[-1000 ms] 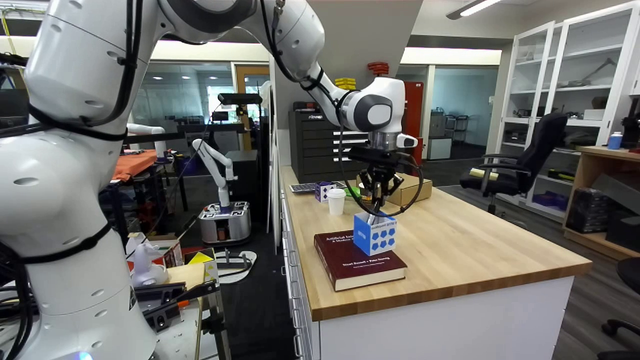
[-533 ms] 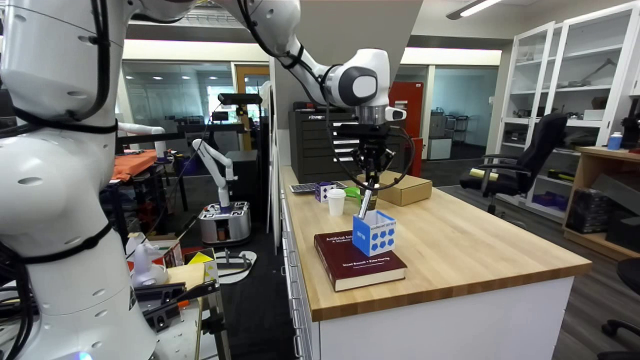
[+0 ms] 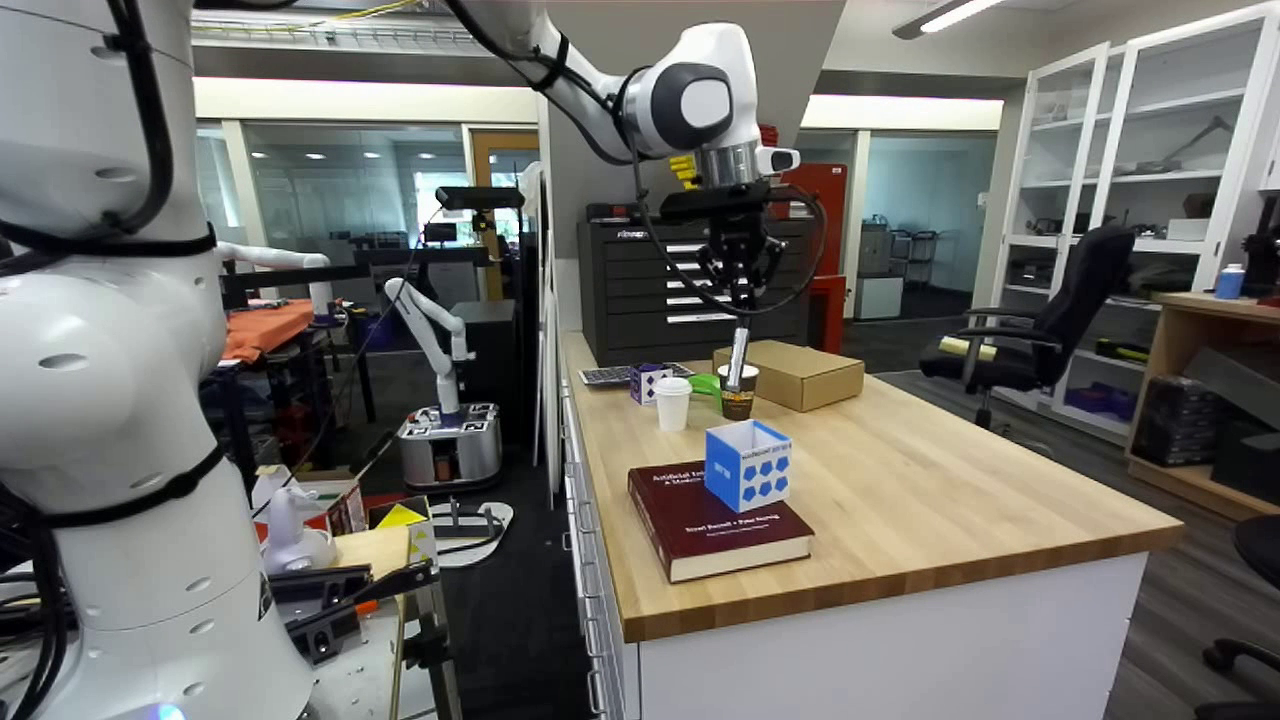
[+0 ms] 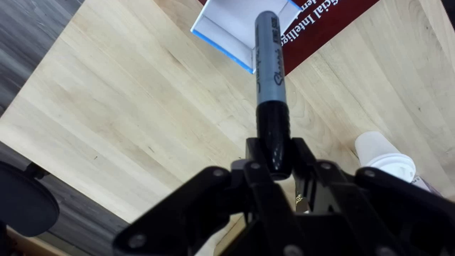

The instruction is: Remove the black marker from the blue and white box and place it on top of the maroon book

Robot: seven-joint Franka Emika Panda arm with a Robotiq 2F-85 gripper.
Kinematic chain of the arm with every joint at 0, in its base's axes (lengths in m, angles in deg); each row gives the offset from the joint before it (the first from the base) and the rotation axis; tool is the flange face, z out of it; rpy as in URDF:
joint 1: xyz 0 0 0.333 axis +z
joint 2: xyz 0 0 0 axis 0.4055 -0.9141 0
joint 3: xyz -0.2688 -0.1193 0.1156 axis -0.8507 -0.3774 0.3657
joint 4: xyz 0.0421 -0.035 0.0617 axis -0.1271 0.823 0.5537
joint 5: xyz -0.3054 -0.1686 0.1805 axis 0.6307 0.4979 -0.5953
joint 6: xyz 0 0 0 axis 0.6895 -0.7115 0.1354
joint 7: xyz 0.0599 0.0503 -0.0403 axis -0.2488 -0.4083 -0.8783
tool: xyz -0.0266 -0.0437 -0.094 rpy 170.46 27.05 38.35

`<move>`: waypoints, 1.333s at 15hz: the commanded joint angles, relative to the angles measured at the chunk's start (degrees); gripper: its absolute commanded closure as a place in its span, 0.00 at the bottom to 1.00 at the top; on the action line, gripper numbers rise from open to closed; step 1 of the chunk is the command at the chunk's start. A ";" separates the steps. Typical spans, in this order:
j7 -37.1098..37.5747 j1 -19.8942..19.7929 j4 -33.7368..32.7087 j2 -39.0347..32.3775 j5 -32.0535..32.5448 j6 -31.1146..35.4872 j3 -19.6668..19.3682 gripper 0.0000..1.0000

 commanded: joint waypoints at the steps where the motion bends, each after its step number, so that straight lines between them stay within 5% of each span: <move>1: 0.44 1.83 1.21 2.20 1.26 -2.58 0.12 0.94; 20: 0.86 5.41 -2.29 -10.30 1.73 -16.56 1.42 0.94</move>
